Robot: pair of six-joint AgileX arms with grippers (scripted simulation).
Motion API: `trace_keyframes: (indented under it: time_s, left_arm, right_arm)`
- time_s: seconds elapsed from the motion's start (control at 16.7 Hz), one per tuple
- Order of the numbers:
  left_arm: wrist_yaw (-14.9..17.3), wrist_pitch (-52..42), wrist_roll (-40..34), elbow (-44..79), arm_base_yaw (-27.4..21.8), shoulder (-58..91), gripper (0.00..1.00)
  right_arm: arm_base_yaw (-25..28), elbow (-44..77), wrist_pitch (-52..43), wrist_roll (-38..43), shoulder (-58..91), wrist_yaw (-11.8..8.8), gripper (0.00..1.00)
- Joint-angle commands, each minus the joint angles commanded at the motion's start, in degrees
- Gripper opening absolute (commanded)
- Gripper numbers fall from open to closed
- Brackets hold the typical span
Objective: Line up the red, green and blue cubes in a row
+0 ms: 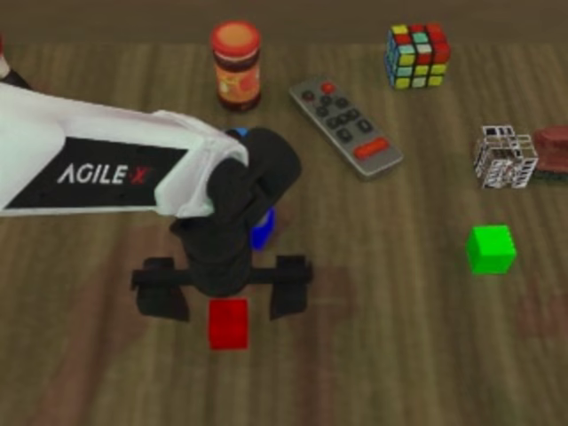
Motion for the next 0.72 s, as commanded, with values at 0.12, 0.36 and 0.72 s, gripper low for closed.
trace_keyframes:
  time_s: [0.12, 0.36, 0.72]
  left_arm:
    - [0.00, -0.20, 0.01, 0.16, 0.06, -0.10, 1.00]
    - [-0.02, -6.58, -0.28, 3.74, 0.42, -2.68, 1.00]
    - [-0.05, -14.77, -0.36, 8.16, 0.96, -6.66, 1.00]
  right_arm:
    - [0.00, 0.00, 0.00, 0.00, 0.00, 0.00, 1.00]
    - [0.00, 0.00, 0.00, 0.00, 0.00, 0.00, 1.00]
    - [0.00, 0.00, 0.00, 0.00, 0.00, 0.00, 1.00]
